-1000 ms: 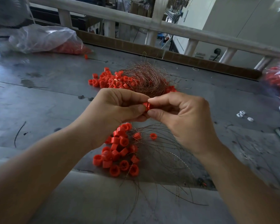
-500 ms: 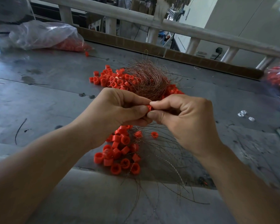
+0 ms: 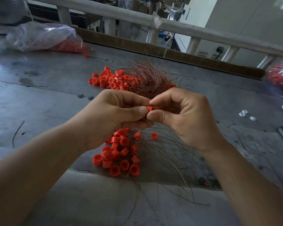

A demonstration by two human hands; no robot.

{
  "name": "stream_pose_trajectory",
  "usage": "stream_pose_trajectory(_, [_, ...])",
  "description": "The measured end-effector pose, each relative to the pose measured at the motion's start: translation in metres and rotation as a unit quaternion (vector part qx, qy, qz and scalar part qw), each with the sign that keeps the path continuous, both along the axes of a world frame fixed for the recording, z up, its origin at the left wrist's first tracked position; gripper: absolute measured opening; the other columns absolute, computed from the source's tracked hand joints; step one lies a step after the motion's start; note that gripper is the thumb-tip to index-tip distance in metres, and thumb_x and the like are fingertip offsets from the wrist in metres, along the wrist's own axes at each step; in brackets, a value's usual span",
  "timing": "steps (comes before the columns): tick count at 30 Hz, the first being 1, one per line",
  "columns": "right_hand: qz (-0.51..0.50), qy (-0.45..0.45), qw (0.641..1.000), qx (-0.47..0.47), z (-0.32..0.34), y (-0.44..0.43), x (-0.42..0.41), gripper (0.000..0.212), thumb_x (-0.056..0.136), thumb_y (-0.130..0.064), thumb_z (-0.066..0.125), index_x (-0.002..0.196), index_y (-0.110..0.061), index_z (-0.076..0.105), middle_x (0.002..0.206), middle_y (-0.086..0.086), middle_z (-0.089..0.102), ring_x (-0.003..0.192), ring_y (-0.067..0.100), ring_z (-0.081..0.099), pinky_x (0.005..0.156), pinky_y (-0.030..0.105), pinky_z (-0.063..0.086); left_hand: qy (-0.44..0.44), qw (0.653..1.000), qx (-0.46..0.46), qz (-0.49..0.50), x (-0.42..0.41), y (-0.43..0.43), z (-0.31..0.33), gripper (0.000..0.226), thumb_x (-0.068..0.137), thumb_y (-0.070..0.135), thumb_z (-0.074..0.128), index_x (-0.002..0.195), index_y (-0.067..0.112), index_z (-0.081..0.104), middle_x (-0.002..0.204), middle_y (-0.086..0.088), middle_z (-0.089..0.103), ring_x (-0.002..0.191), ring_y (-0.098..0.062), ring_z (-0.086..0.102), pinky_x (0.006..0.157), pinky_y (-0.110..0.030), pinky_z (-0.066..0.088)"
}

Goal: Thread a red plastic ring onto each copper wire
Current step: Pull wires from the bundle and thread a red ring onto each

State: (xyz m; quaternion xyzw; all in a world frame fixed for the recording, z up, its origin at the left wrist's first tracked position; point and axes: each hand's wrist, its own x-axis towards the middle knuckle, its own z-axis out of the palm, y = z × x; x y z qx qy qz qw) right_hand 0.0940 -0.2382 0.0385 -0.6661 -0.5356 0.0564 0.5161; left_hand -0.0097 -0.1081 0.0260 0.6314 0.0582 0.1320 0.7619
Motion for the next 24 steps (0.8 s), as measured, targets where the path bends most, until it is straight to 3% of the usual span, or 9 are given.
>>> stream_pose_trajectory(3, [0.042, -0.02, 0.998, -0.05, 0.002, -0.001, 0.004, 0.026, 0.065, -0.034, 0.067, 0.09, -0.037, 0.062, 0.078, -0.012, 0.061, 0.077, 0.002, 0.06, 0.066, 0.017, 0.05, -0.002, 1.0, -0.01, -0.028, -0.002, 0.001, 0.001, 0.023, 0.058, 0.01, 0.064, 0.079, 0.01, 0.073, 0.071, -0.009, 0.071, 0.065, -0.016, 0.07, 0.057, -0.019, 0.054])
stream_pose_trajectory(7, [0.058, -0.063, 0.992, -0.093, 0.002, 0.001, 0.007, 0.011, 0.073, -0.035, 0.062, 0.083, -0.039, 0.057, 0.079, -0.016, 0.053, 0.078, -0.002, 0.054, 0.065, 0.014, 0.043, 0.005, 0.999, -0.009, -0.045, -0.002, -0.001, 0.0, 0.034, 0.061, 0.013, 0.063, 0.094, 0.007, 0.063, 0.069, -0.01, 0.07, 0.062, -0.016, 0.069, 0.054, -0.019, 0.053])
stream_pose_trajectory(11, [0.035, -0.076, 0.993, -0.088, -0.002, 0.003, 0.005, 0.003, 0.079, -0.034, 0.054, 0.08, -0.035, 0.051, 0.077, -0.012, 0.049, 0.071, -0.002, 0.05, 0.065, 0.012, 0.039, -0.017, 0.998, -0.027, -0.045, -0.002, -0.002, 0.001, 0.03, 0.068, 0.018, 0.072, 0.095, 0.01, 0.063, 0.072, -0.011, 0.071, 0.065, -0.02, 0.07, 0.055, -0.021, 0.054])
stream_pose_trajectory(17, [0.004, -0.157, 0.983, -0.1, -0.007, 0.004, -0.001, 0.002, 0.083, -0.023, 0.048, 0.084, -0.021, 0.048, 0.082, -0.017, 0.043, 0.075, -0.003, 0.045, 0.068, 0.007, 0.038, -0.063, 0.98, 0.186, 0.026, -0.003, -0.009, -0.002, 0.055, 0.059, 0.036, 0.072, 0.11, 0.031, 0.053, 0.079, -0.011, 0.07, 0.071, -0.023, 0.069, 0.067, -0.03, 0.058])
stream_pose_trajectory(21, [0.001, -0.172, 0.981, -0.087, -0.006, 0.004, -0.004, 0.006, 0.082, -0.014, 0.051, 0.085, -0.013, 0.055, 0.082, -0.017, 0.042, 0.075, -0.002, 0.046, 0.068, 0.007, 0.038, -0.075, 0.976, 0.204, 0.02, -0.004, -0.007, -0.004, 0.063, 0.063, 0.032, 0.079, 0.118, 0.034, 0.048, 0.079, -0.01, 0.069, 0.075, -0.029, 0.068, 0.07, -0.036, 0.058])
stream_pose_trajectory(24, [0.006, -0.167, 0.984, -0.062, -0.004, 0.002, -0.004, 0.013, 0.081, -0.007, 0.055, 0.081, -0.02, 0.049, 0.08, -0.018, 0.042, 0.072, -0.002, 0.046, 0.064, 0.008, 0.04, -0.095, 0.974, 0.203, 0.016, -0.005, -0.009, -0.004, 0.061, 0.068, 0.026, 0.077, 0.12, 0.035, 0.047, 0.079, -0.014, 0.069, 0.072, -0.025, 0.068, 0.067, -0.03, 0.057])
